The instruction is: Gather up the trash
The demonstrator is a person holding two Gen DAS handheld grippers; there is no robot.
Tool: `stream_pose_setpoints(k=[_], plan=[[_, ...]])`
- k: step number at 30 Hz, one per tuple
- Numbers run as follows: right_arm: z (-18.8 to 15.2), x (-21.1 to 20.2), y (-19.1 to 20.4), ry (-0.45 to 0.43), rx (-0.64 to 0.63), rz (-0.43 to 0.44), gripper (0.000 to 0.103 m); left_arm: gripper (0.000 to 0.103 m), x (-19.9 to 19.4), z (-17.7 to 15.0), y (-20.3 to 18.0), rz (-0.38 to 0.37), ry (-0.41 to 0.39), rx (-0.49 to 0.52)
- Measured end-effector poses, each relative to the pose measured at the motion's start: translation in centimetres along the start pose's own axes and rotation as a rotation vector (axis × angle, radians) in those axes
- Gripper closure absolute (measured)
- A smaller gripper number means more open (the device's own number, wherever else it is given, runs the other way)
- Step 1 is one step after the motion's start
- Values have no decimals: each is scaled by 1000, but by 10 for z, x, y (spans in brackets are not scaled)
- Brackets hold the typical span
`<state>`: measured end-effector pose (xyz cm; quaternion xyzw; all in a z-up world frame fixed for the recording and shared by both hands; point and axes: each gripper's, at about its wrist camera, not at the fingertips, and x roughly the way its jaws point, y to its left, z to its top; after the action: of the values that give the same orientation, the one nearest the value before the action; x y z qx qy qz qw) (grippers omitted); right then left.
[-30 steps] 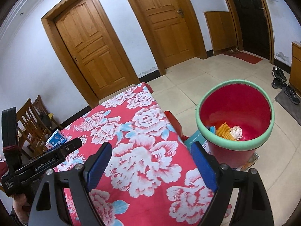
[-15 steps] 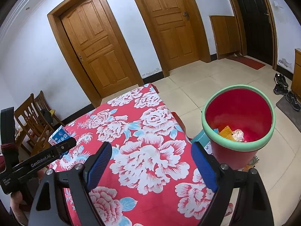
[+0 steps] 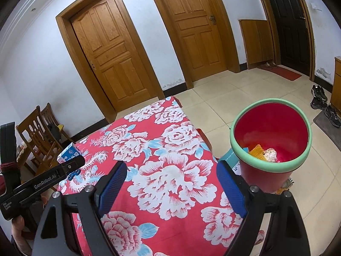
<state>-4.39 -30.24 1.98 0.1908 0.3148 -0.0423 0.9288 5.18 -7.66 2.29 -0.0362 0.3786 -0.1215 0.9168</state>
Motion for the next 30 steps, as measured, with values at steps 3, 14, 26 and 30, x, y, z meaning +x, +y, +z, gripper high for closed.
stream_pose_setpoints(k=[3, 14, 26, 30], plan=[[0, 0, 0, 0, 0, -1, 15, 32, -1, 0, 1, -1, -2, 1], [0, 0, 0, -1, -1, -1, 15, 32, -2, 1, 1, 1, -2, 0], [0, -1, 2, -3, -3, 0, 15, 32, -4, 2, 1, 0, -4, 0], [0, -1, 3, -3, -2, 0, 15, 32, -4, 2, 1, 0, -4, 0]])
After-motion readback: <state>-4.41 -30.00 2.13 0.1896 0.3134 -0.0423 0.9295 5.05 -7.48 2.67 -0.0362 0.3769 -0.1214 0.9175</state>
